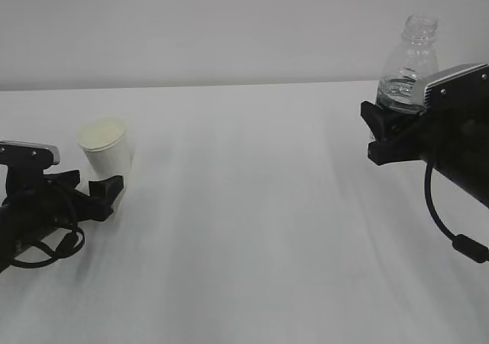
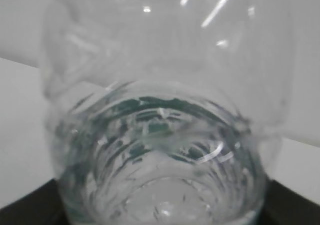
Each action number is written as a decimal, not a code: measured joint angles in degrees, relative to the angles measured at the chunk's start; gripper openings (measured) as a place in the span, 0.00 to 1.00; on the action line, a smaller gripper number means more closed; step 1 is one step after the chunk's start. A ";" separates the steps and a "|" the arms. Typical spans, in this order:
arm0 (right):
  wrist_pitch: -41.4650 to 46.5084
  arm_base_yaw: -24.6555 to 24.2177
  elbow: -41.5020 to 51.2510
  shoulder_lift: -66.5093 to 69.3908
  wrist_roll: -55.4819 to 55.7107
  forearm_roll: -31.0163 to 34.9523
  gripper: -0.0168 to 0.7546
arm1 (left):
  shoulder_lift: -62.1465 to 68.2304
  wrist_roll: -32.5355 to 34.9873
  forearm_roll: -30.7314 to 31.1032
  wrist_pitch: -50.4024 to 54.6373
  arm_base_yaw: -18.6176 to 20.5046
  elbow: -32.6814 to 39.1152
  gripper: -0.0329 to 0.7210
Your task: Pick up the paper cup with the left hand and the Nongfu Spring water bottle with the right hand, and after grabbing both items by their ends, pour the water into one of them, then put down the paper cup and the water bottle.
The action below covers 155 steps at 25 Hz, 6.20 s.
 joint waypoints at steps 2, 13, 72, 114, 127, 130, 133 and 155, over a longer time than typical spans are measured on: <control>0.00 0.00 0.00 0.00 0.00 -0.14 0.63 | 0.25 0.00 0.00 0.00 0.00 0.00 0.88; 0.00 0.00 0.00 0.00 0.12 -0.27 0.63 | 0.34 0.00 -0.12 0.00 0.00 -3.28 0.90; 0.00 0.00 0.00 0.00 1.33 -1.60 0.63 | 5.69 0.00 -1.52 0.26 0.00 -11.78 0.88; 1.22 0.00 0.00 0.00 1.44 -2.27 0.63 | 7.74 0.00 -1.23 0.15 0.00 -15.81 0.73; 1.34 0.00 0.00 0.00 1.54 -2.27 0.63 | 7.74 0.00 2.38 0.15 0.00 -15.81 0.70; 1.34 0.00 0.00 0.00 1.54 -2.27 0.63 | 7.74 0.00 3.76 0.15 0.00 -15.81 0.69; 1.34 0.00 0.00 0.00 1.54 -2.27 0.63 | 7.74 -1.75 4.71 0.15 0.00 -15.81 0.69; 1.43 0.00 0.00 0.00 1.54 -2.27 0.63 | -4.26 -6.05 16.02 0.15 0.00 -9.15 0.67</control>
